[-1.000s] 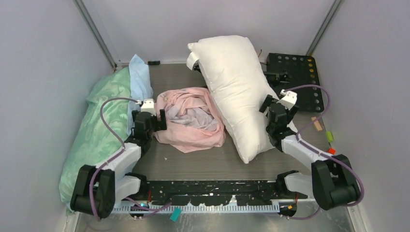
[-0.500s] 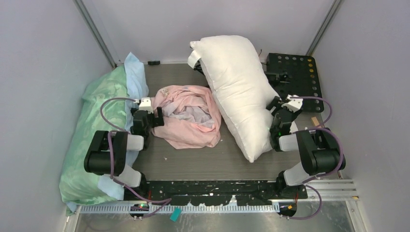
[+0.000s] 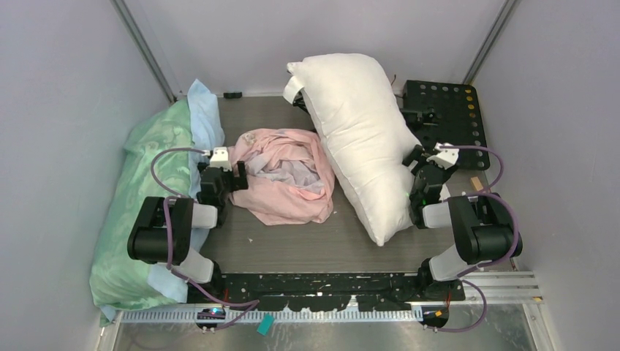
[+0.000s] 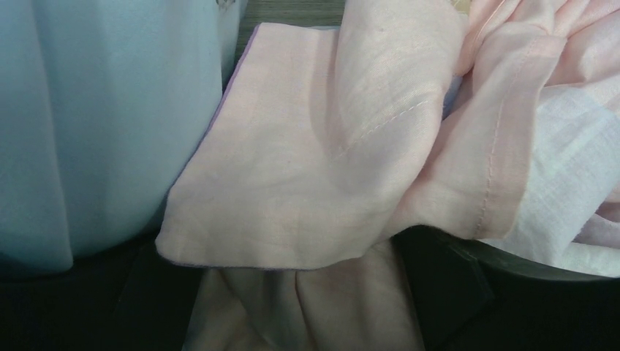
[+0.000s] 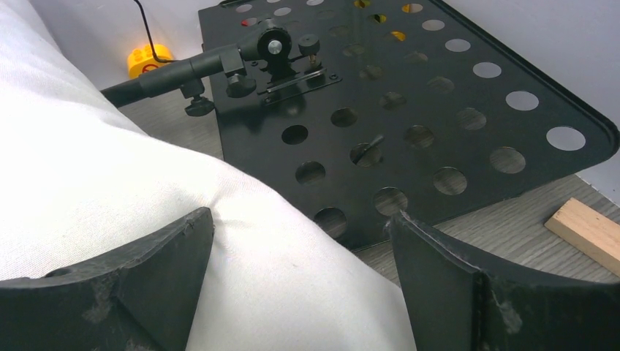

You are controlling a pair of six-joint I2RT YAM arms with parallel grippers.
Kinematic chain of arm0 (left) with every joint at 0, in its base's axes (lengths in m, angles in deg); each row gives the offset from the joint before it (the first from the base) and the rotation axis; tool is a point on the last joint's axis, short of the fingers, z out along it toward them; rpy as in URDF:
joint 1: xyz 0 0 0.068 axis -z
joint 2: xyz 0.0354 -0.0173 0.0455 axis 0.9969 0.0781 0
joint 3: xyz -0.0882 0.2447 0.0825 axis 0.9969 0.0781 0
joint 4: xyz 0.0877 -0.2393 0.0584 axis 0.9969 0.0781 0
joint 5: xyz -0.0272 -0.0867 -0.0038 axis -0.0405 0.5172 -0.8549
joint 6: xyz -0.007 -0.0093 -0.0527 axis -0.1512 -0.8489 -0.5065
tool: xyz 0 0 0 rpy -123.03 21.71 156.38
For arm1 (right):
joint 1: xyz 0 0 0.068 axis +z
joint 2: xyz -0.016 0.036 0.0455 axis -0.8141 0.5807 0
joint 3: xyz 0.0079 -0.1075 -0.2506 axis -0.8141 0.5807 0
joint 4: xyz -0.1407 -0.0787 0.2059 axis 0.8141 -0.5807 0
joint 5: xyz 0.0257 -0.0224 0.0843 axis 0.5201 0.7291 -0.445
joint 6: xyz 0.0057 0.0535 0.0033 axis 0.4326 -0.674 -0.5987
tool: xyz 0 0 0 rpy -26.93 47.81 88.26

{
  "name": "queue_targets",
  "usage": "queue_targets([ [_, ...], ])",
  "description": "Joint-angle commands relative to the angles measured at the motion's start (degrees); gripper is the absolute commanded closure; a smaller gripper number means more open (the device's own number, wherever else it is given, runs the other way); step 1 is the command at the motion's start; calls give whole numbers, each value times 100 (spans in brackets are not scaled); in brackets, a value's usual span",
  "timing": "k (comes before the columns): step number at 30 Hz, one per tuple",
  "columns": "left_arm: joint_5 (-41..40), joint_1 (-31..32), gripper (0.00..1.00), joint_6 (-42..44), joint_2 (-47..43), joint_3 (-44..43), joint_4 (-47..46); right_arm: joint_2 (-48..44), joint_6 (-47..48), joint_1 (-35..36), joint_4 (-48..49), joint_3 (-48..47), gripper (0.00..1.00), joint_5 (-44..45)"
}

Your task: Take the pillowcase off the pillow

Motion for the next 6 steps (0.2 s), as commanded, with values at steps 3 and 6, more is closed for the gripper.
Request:
queue_targets([
  [3, -77, -127, 0, 128, 54, -51, -557, 217, 197, -21, -553, 53, 5, -86],
  [6, -48, -127, 0, 128, 23, -28, -556, 220, 184, -23, -554, 52, 5, -89],
])
